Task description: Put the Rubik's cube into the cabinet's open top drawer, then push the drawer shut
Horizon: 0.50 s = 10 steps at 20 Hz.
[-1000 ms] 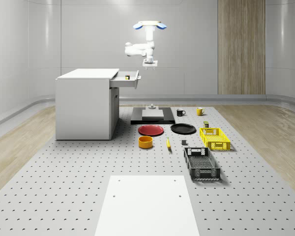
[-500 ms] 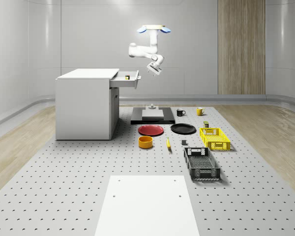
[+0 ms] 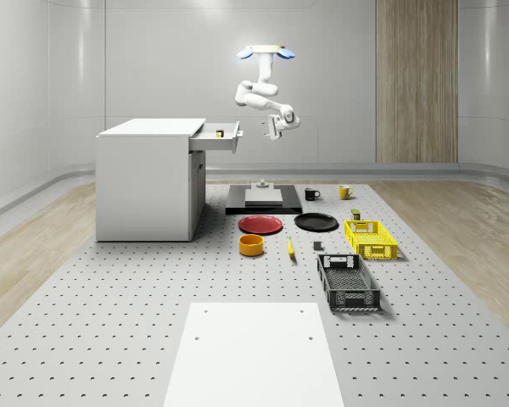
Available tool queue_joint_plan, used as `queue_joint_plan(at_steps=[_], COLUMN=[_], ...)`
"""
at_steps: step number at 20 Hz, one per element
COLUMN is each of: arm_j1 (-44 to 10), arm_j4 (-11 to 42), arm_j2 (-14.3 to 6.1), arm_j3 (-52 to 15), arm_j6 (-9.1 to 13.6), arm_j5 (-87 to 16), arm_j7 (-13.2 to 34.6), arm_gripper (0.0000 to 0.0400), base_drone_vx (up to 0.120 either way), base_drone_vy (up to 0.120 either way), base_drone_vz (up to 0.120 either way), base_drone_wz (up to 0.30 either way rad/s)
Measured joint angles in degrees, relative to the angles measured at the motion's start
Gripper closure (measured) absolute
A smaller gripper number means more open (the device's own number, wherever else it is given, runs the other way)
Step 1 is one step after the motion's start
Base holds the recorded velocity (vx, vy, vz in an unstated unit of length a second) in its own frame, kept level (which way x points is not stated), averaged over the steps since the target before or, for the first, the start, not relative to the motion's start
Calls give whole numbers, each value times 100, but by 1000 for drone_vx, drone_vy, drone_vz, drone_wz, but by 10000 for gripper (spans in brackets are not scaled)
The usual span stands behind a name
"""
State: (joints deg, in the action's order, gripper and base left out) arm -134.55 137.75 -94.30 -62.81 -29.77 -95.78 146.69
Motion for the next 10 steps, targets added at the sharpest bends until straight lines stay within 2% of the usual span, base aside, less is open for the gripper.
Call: queue_joint_plan(at_steps=[4,10], arm_j1=[-409,-651], arm_j4=[-307,-495], arm_j2=[46,70], arm_j3=[147,245], arm_j6=[228,361], arm_j5=[225,362], arm_j7=[197,310], arm_gripper=[0,0], base_drone_vx=[0,0], base_drone_vy=[-120,-120], base_drone_vz=[0,0], base_drone_wz=[0,0])
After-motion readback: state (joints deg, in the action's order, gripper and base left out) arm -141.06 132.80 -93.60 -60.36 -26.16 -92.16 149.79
